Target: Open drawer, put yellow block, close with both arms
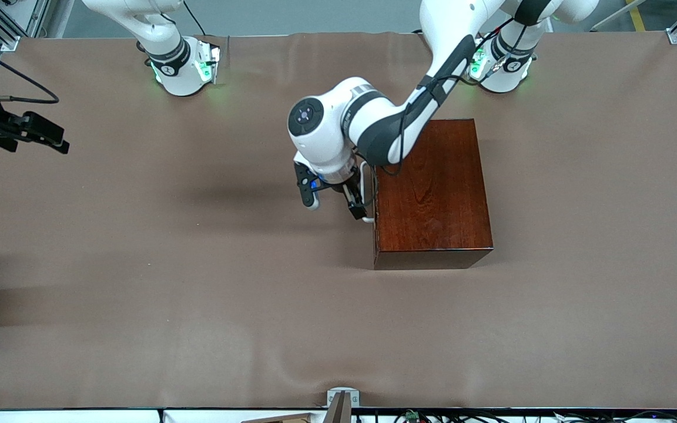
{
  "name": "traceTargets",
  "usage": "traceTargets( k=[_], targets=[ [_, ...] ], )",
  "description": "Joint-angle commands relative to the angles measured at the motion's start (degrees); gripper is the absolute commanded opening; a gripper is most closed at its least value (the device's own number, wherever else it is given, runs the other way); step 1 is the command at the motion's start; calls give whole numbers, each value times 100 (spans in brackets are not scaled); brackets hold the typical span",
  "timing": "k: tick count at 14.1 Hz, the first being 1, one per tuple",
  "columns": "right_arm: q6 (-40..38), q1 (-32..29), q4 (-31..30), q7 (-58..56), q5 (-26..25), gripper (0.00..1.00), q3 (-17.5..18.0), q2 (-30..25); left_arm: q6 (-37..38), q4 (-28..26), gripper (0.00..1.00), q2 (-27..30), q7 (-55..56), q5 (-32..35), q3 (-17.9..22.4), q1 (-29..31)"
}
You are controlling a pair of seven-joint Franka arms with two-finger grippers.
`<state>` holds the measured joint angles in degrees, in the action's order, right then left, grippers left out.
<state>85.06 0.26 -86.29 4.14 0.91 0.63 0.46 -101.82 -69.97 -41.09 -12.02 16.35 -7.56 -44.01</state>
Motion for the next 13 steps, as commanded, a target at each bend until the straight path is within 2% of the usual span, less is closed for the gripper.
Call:
traceTargets(
  k=[1,3,6,9,13],
  targets=[
    [116,9,59,87,-47,100,42,7,48,-113,100,618,1504,-78,-9,23],
    [221,62,59,78,-38,100,42,7,249,-148,100,1136,2638,-561,105,198],
    [361,123,59,87,-21,100,42,15,1022,-166,100,1716,4248,-660,123,899],
    [591,264,59,70,-73,100,42,24,1375,-201,100,2209,4349,-739,88,1726],
    [521,264,33,69,-82,100,42,15,1857,-227,100,2535,4035,-1159,61,2947]
  ],
)
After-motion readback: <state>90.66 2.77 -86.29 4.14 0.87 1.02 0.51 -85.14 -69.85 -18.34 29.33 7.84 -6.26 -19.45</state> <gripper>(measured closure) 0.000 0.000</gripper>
